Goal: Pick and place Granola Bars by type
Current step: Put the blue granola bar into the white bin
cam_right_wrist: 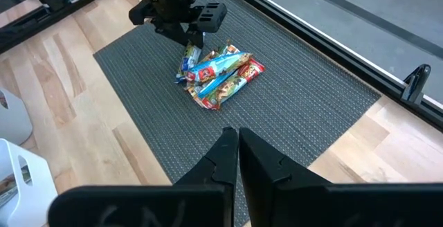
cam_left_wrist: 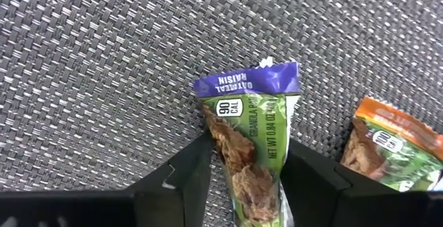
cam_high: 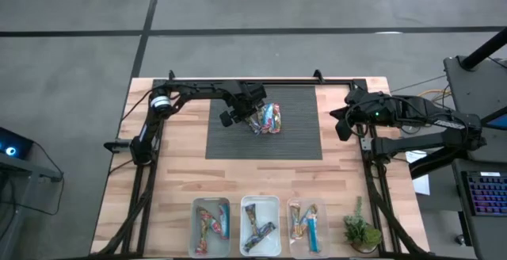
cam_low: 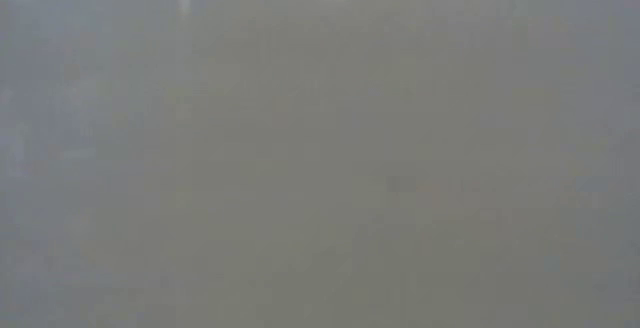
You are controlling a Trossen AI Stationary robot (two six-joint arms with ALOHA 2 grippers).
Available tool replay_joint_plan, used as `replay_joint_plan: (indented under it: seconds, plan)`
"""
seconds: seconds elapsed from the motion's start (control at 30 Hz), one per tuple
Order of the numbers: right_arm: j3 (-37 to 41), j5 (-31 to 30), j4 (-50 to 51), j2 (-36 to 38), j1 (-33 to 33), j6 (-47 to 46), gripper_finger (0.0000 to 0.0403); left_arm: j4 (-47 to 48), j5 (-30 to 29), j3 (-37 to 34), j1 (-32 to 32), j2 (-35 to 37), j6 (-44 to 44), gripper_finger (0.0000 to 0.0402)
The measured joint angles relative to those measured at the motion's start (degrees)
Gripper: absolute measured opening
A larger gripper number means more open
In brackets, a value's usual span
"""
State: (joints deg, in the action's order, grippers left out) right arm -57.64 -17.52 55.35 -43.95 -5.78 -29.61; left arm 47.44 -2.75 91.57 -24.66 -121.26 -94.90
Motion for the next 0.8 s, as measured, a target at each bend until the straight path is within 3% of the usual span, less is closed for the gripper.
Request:
replay_joint_plan:
  seconds: [0.8]
  plan:
    - [0.00, 0.00, 0.17, -0.01, 0.02, 0.01, 0.0009, -0.14, -0.36, 0.00, 0.14, -0.10, -0.33, 0.0136]
